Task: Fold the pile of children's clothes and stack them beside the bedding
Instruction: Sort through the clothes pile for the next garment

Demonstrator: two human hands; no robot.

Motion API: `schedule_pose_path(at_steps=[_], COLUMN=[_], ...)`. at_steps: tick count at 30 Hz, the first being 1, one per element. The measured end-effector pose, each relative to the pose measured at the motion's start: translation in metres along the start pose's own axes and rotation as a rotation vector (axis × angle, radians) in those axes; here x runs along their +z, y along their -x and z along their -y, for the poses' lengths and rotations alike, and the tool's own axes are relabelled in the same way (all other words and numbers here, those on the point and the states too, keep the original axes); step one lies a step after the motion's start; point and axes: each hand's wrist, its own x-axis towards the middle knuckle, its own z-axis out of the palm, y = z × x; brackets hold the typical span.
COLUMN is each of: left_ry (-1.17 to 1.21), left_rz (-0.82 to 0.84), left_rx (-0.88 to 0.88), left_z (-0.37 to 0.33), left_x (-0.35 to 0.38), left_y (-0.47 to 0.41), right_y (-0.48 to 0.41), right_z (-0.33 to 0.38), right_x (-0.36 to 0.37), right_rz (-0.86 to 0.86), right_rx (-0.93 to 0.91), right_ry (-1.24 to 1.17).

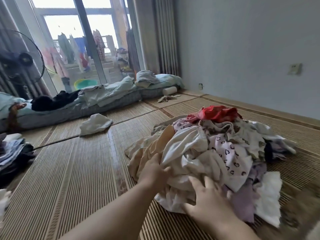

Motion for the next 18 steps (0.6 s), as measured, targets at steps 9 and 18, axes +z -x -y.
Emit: schedule_pose_path(at_steps=[9, 18], left_ry=[0.353, 0.881], left_rz=[-0.078, 0.142], left_rx=[0.02, 0.031], left_z=[-0.021, 0.024], left_x=[-0.021, -0.137], left_y=[0.002, 0.115], right_y=[-0.007, 0.02], right_z=[0.003, 0.048], right_x=[-0.01, -0.039], right_rz=[-0.222, -0.57], right_rx=[0.043, -0.077], right_ry=[-0.05, -0.323])
